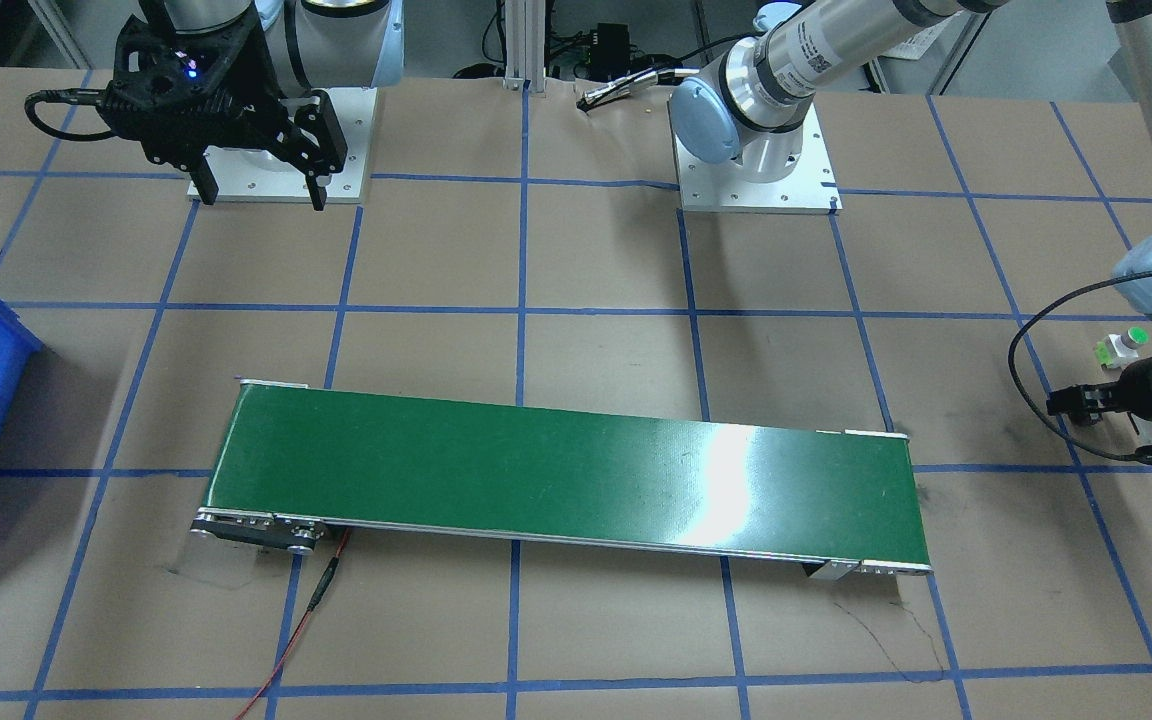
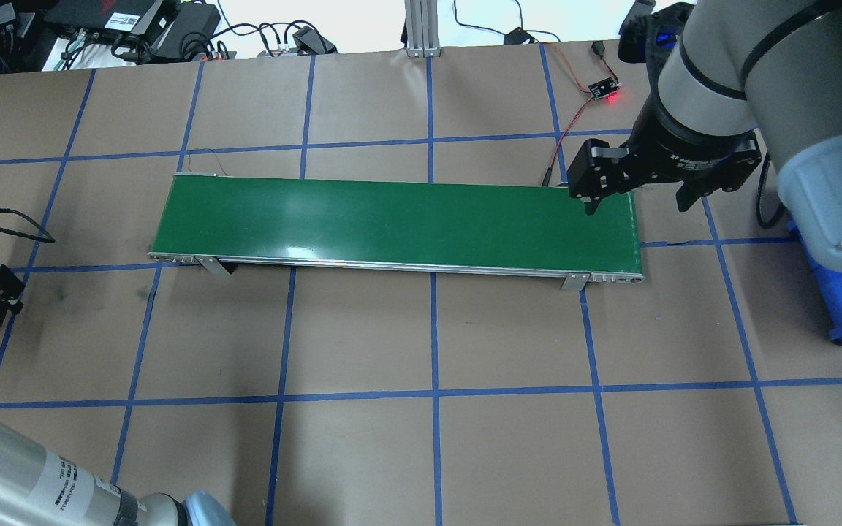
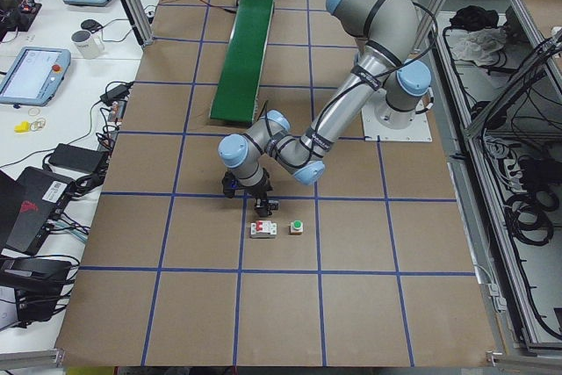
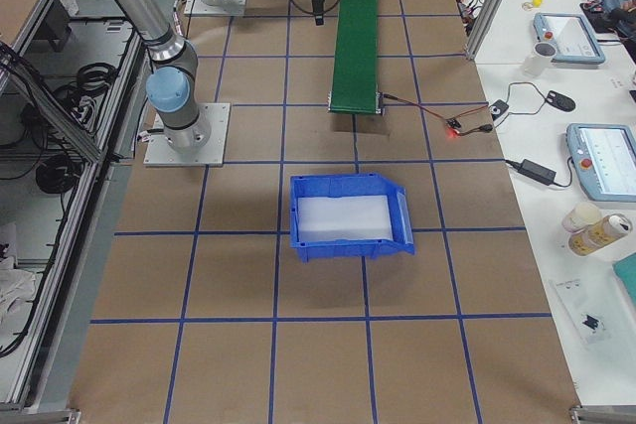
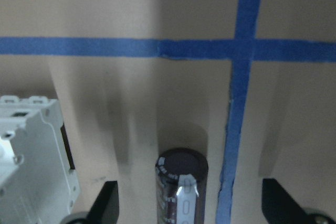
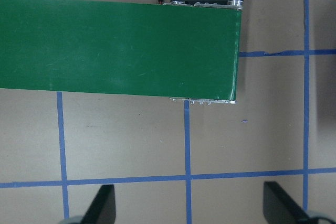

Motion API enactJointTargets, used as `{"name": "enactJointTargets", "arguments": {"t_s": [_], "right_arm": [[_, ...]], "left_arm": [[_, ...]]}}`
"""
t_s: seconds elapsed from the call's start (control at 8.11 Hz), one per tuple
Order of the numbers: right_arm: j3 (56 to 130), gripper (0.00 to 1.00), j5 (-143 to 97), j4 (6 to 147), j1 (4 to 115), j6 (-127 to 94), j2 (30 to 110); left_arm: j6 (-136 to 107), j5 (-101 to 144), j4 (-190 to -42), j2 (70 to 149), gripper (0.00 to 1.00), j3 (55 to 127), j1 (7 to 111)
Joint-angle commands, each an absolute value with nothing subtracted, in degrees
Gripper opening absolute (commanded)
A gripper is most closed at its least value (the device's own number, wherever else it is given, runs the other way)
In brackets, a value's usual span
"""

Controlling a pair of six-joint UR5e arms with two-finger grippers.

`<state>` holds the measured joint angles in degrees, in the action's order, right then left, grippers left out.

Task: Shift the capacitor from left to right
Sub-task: 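Lower the left gripper around the brown capacitor and close on it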

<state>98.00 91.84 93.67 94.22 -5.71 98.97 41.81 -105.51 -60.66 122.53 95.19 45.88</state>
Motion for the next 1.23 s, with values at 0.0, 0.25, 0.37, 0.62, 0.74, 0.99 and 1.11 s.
{"name": "enactJointTargets", "arguments": {"t_s": [0.0, 0.25, 0.37, 0.62, 0.74, 0.99, 1.11], "right_arm": [[98.0, 1.00, 91.8, 93.7, 94.2, -5.7, 99.0], [98.0, 1.00, 91.8, 93.7, 94.2, -5.7, 99.0], [98.0, 1.00, 91.8, 93.7, 94.2, -5.6, 99.0], [98.0, 1.00, 91.8, 93.7, 94.2, -5.7, 99.0], [98.0, 1.00, 91.8, 93.6, 94.2, -5.6, 99.0], [98.0, 1.00, 91.8, 93.6, 94.2, -5.7, 99.0], [98.0, 1.00, 91.8, 93.7, 94.2, -5.7, 99.0]], "left_arm": [[42.2, -105.5, -57.4, 123.0, 1.00, 95.2, 45.9], [42.2, -105.5, -57.4, 123.0, 0.96, 95.2, 45.9], [42.0, -105.3, -57.6, 123.0, 0.85, 95.2, 45.9], [42.2, -105.4, -58.0, 123.0, 0.85, 95.3, 45.9], [42.0, -105.5, -58.1, 122.9, 0.86, 95.3, 45.9], [42.1, -105.3, -58.2, 122.7, 0.78, 95.3, 45.9], [41.8, -105.0, -58.2, 122.7, 0.39, 95.2, 45.9]]}}
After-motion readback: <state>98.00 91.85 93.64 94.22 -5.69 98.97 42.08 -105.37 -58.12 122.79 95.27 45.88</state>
